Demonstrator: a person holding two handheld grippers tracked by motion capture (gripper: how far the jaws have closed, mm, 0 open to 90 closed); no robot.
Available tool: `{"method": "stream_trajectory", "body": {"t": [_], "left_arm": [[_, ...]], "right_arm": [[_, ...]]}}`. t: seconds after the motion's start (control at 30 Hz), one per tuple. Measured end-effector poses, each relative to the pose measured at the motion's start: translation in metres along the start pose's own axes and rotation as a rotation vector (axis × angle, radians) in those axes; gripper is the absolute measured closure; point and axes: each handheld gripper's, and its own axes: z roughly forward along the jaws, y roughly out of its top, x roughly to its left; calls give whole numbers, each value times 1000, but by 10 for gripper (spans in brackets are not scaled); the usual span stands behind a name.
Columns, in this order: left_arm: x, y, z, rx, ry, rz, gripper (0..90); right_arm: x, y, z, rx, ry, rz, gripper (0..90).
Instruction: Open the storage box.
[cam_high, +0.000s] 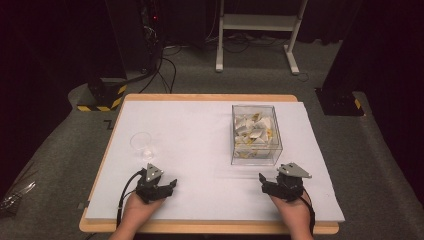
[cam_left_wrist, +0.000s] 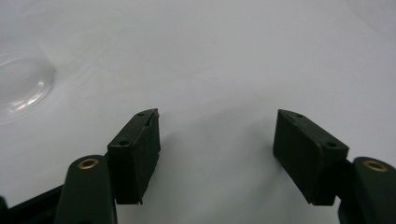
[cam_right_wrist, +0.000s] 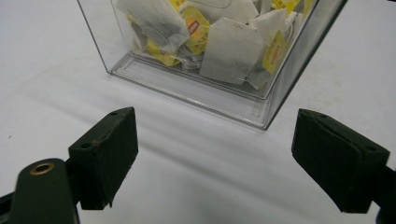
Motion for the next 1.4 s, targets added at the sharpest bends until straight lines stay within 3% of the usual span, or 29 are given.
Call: {"method": "stream_trajectory", "body": {"t": [0.9, 1.4], "left_arm": [[0, 0, 0, 1, 0, -1, 318], [0, 0, 0, 1, 1, 0, 319]], "right_arm": [[23, 6, 3, -15, 49, -30, 164], [25, 11, 6, -11, 35, -29, 172]]}}
